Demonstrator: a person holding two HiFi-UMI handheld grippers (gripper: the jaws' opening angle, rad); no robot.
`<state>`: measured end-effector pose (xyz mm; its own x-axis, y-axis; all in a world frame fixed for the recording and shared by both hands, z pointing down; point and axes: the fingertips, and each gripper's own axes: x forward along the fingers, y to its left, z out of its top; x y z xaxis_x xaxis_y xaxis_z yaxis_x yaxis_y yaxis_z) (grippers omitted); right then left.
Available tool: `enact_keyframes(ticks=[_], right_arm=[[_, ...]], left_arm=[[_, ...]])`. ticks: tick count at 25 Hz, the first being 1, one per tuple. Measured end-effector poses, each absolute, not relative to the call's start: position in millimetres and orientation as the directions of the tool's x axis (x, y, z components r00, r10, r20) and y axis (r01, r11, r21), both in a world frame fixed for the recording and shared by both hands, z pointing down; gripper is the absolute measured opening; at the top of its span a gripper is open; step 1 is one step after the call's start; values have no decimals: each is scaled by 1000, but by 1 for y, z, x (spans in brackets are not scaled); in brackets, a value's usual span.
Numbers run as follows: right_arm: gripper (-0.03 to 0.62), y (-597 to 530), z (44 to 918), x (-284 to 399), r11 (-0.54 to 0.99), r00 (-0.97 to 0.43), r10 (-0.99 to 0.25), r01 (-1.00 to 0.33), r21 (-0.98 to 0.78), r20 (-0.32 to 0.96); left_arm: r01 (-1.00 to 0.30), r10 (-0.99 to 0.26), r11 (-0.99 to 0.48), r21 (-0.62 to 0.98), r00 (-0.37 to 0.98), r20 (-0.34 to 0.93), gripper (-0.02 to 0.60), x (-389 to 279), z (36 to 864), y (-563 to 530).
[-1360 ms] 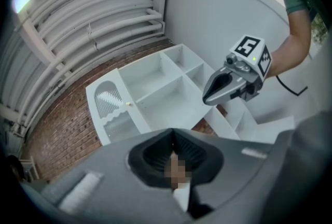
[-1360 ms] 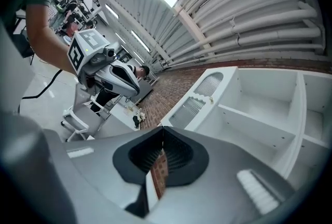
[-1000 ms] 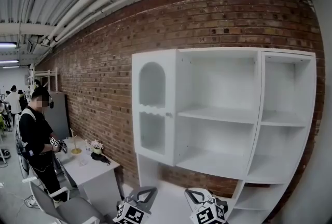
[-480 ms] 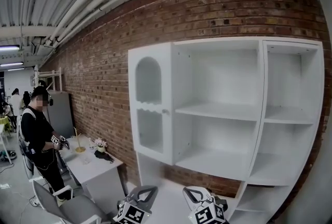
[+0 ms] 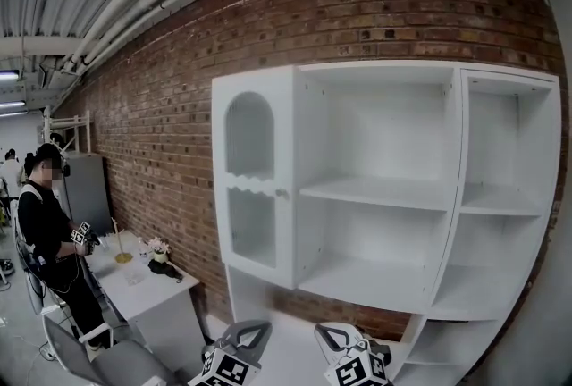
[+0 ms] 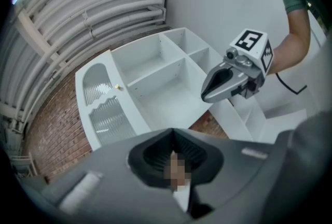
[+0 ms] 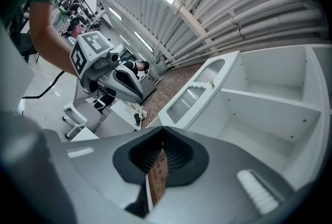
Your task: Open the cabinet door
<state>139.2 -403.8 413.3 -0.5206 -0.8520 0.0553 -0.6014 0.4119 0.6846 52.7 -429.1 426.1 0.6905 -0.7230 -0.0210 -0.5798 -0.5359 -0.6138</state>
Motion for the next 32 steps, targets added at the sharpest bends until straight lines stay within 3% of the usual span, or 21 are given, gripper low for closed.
enact_keyframes(ticks=[32], right_arm=[[8, -522, 420, 76, 323, -368, -927, -687, 651, 72]], left_arm=[[-491, -599, -634, -597, 800, -21, -2, -8, 425, -559]])
